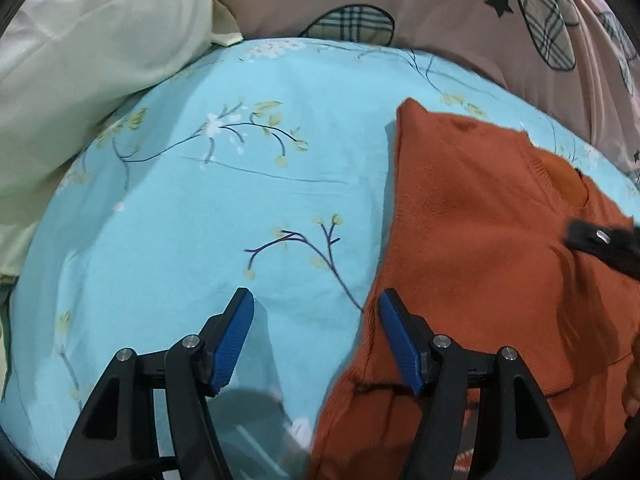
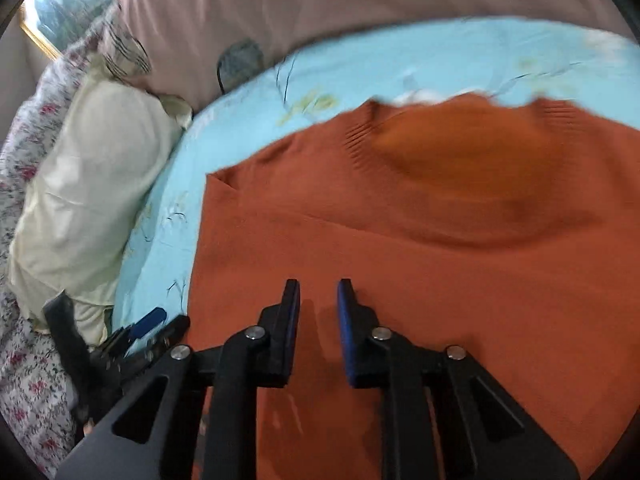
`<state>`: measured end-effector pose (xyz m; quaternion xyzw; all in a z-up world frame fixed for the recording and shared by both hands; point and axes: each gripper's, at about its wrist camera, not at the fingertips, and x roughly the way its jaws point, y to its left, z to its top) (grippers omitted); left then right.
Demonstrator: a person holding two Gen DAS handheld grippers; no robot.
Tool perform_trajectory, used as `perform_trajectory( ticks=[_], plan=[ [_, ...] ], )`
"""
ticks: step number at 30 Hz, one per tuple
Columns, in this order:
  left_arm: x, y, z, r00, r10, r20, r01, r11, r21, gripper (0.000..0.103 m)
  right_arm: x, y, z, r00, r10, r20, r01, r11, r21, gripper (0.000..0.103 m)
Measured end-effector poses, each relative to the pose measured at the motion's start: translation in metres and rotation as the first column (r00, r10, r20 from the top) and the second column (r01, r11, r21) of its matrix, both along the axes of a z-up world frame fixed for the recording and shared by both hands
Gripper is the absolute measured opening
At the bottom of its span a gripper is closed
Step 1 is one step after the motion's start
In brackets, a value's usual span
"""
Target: Fold small clothes
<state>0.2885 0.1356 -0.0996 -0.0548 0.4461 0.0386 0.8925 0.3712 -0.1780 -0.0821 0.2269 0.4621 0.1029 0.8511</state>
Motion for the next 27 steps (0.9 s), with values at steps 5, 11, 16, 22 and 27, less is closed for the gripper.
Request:
perform_trajectory(
  ticks=[5,11,16,22,27],
  plan=[
    [-0.045,0.008,0.012,1.0,-0.002,0.019,0.003,0.998,-0.069,0.065,-0.092,-0.044,0.012,0.994,-0.104,0.015,0.105,0.994,-0.032,0.022],
    [-0.115,0.004,0.017,0.997,-0.075,0.013,0.075,0.992,-0.1,0.066,-0.203,-0.091,0.013,0.977,-0.211,-0.01,0.211,0.977,-0.028,0.039],
    [-0.168,0.002,0.007,0.988,-0.152,-0.018,0.15,0.984,-0.099,0.069,-0.278,-0.126,0.02,0.951,-0.309,0.026,0.31,0.947,-0.086,0.054],
    [-0.201,0.003,0.0,0.98,-0.2,-0.025,0.196,0.973,-0.119,0.07,-0.315,-0.163,0.012,0.916,-0.4,0.02,0.4,0.914,-0.063,0.054],
    [-0.22,0.006,-0.003,0.975,-0.222,-0.001,0.215,0.945,-0.246,0.074,-0.326,-0.171,0.0,0.918,-0.396,-0.011,0.396,0.918,-0.001,0.054]
  ],
)
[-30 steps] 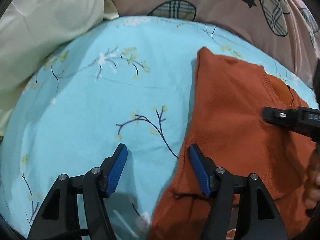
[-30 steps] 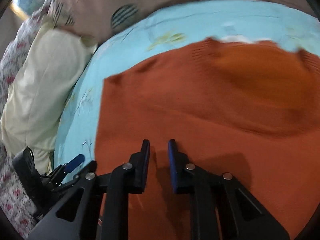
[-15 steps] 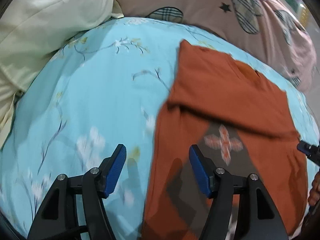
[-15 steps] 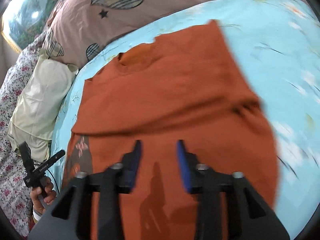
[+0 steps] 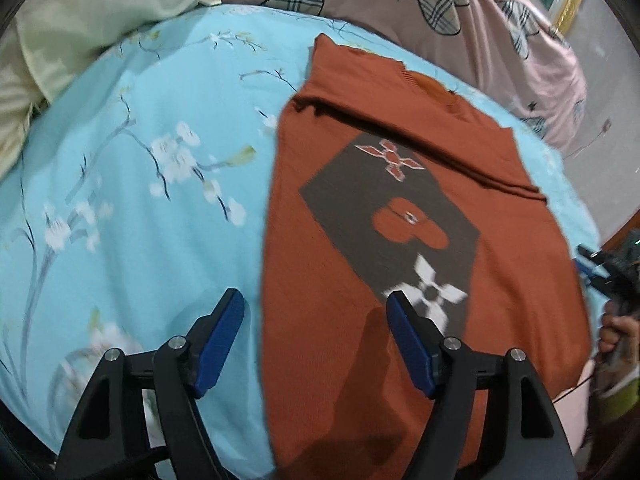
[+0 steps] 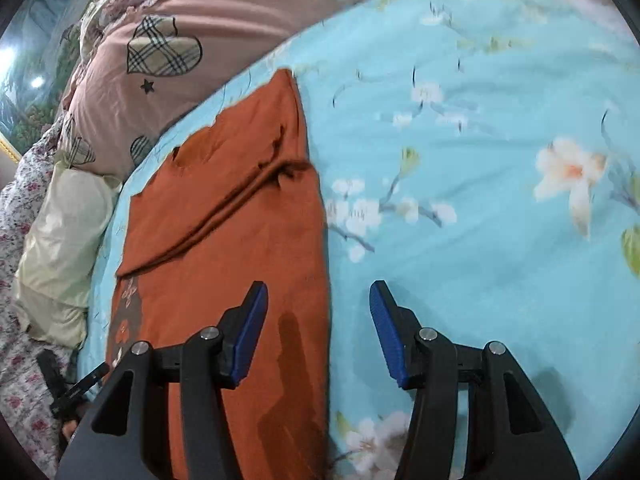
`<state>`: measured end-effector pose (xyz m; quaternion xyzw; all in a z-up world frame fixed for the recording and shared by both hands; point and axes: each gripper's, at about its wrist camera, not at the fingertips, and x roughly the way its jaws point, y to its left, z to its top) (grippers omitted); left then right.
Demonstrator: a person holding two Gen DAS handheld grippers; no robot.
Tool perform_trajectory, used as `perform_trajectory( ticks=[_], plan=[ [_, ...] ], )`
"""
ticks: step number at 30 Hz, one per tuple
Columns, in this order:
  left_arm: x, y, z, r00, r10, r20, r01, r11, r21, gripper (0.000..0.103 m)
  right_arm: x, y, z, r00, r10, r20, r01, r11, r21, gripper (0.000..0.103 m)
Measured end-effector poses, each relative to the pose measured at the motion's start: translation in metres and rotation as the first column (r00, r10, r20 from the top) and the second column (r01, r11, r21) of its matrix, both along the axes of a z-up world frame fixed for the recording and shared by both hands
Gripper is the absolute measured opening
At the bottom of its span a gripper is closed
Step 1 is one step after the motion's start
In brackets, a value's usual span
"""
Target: Fold small clothes
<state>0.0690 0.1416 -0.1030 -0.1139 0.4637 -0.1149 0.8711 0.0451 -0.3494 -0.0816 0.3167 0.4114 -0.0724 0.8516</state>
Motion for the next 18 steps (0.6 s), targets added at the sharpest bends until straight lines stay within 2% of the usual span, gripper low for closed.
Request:
perform_trajectory(
  ticks=[3,6,11,16,18],
  plan=[
    [-0.015,-0.001,0.0,1.0,-0.023,0.012,0.023,0.999,-0.046,0.074,-0.014,0.004,-0.001,0.996,0.079,0.032,-0.081,0.993,0.088,0.054],
    [-0.036,-0.003,0.0,0.997,-0.069,0.017,0.07,0.993,-0.096,0.074,-0.036,0.022,-0.001,0.979,0.195,0.062,-0.203,0.963,0.178,0.054],
    [-0.069,-0.002,-0.002,0.989,-0.145,0.01,0.145,0.978,-0.148,0.074,-0.087,0.061,-0.003,0.94,0.331,0.083,-0.341,0.923,0.177,0.054],
    [-0.085,0.0,-0.003,0.982,-0.186,0.017,0.186,0.968,-0.17,0.072,-0.11,0.073,-0.007,0.928,0.348,0.132,-0.367,0.913,0.177,0.054],
    [-0.088,0.0,-0.002,0.981,-0.192,0.015,0.192,0.967,-0.166,0.068,-0.111,0.075,-0.008,0.927,0.348,0.141,-0.369,0.914,0.171,0.054]
  ],
)
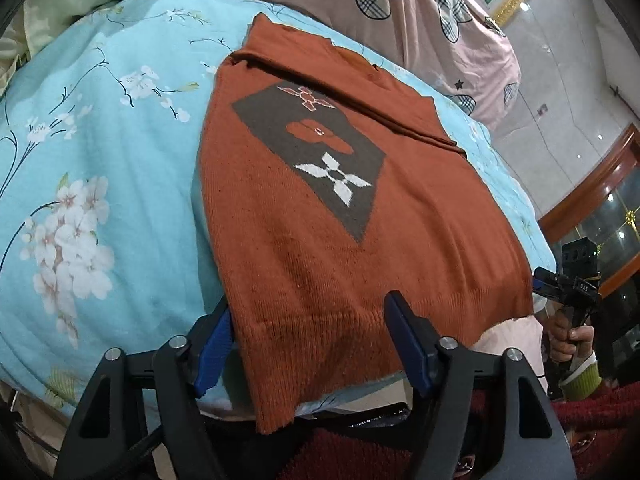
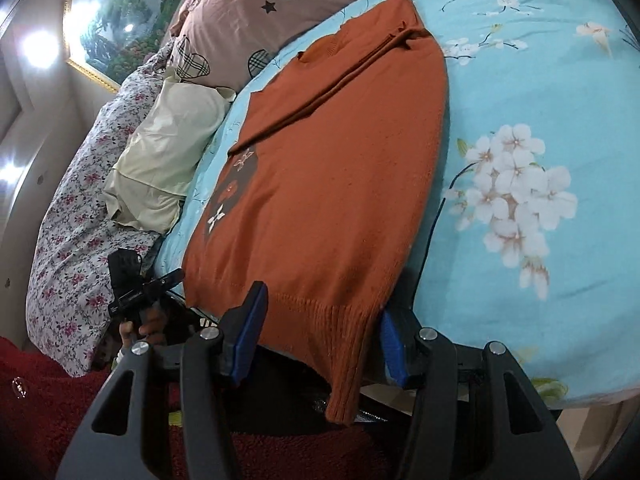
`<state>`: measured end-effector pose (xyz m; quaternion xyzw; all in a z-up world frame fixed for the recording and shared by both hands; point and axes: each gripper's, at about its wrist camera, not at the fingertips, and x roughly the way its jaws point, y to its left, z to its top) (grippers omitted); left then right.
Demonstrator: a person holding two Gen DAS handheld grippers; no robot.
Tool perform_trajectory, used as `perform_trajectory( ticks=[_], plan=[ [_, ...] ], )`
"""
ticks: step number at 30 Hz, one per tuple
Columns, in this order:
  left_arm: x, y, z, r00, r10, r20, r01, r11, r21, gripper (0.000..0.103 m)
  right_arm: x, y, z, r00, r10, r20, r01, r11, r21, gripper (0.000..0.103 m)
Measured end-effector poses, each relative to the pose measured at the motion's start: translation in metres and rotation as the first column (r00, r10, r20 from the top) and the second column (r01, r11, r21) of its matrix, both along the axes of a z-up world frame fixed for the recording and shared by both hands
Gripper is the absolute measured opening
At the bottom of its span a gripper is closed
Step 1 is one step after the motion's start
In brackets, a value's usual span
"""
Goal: Fold small clothes
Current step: 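Grasp the sweater hem with both tools and lift it toward the collar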
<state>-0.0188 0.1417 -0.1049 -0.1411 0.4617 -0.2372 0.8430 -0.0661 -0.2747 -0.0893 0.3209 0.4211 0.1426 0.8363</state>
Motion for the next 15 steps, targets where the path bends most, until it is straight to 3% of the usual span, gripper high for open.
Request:
perform_trajectory(
  ticks=[6,9,11,13,15],
  plan=[
    [-0.003,0.009,-0.005,1.0,0.006,-0.018,-0.007,0.999,-0.039,0.046,-0.005,0.005,-0.004,1.0,0.009,0.018,-0.009,1.0,0.008,0.053],
    [-0.002,0.013,-0.006,1.0,0.001,-0.02,-0.002,0.998,-0.055,0.042,-0.007,0.008,-0.008,0.999,0.014,0.031,-0.014,1.0,0.015,0.05],
    [-0.001,0.013,-0.006,1.0,-0.01,-0.018,0.009,0.998,-0.062,0.035,-0.007,0.008,-0.01,0.999,0.003,0.032,-0.003,1.0,0.014,0.04],
    [-0.002,0.011,-0.009,0.999,-0.03,-0.024,0.029,0.998,-0.055,0.013,-0.007,0.007,-0.013,1.0,-0.01,0.023,0.01,1.0,0.009,0.021],
    [-0.003,0.009,-0.012,0.999,-0.039,-0.035,0.037,0.998,-0.055,0.011,-0.009,0.004,-0.017,1.0,-0.024,0.015,0.024,0.999,0.023,0.019]
  ],
)
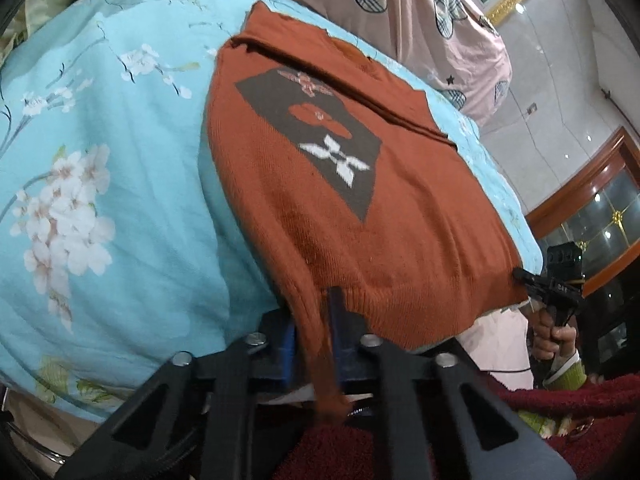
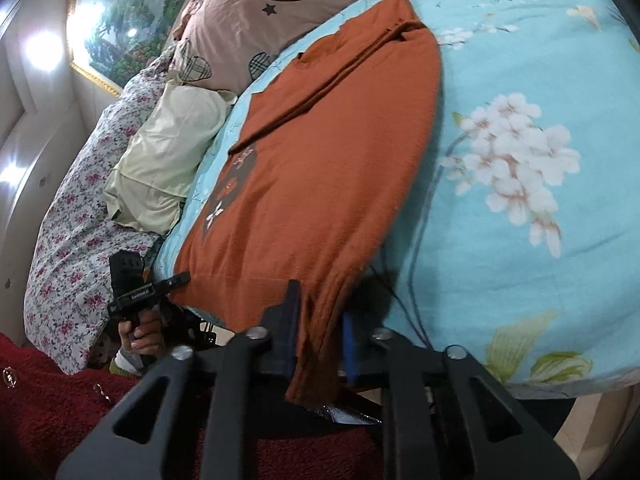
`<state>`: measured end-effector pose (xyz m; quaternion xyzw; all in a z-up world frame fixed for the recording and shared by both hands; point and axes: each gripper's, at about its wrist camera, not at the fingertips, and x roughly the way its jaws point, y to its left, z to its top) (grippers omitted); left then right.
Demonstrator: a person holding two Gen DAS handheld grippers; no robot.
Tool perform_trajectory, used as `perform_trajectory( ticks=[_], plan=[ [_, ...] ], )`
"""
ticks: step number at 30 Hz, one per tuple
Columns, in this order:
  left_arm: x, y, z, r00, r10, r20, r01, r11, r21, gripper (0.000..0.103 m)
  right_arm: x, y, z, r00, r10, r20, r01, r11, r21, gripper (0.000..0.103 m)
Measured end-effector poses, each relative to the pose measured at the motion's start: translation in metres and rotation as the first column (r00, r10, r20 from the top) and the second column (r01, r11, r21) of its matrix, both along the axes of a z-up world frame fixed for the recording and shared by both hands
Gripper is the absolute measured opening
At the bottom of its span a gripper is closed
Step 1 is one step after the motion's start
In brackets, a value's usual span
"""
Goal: Fold small clothes
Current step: 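Grasp the sweater hem with both tools and lift it toward the collar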
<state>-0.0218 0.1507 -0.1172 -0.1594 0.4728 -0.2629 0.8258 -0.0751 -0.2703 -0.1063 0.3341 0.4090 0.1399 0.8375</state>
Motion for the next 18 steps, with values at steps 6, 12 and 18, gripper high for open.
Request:
perform_trajectory(
  ticks=[6,12,18],
  plan=[
    [-0.003,-0.002,-0.002,1.0,0.004,0.004,-0.004,1.0,0.002,0.009,-0.001,0.006,0.005,1.0,0.01,-0.005,-0.01,0.999,-0.05,0.016],
    [-0.01,0.002,0.013,0.997,0.031,0.068,-0.031,0.999,-0.011,0.005,-0.012,-0.011,0.014,0.999,-0.016,0.038,0.016,1.0,-0.001,0.008],
    [-0.011,0.003,0.007,0.997,0.062,0.054,-0.061,0.998,-0.019,0.005,-0.013,-0.013,0.005,0.999,-0.027,0.018,0.027,0.999,0.023,0.007]
  ],
)
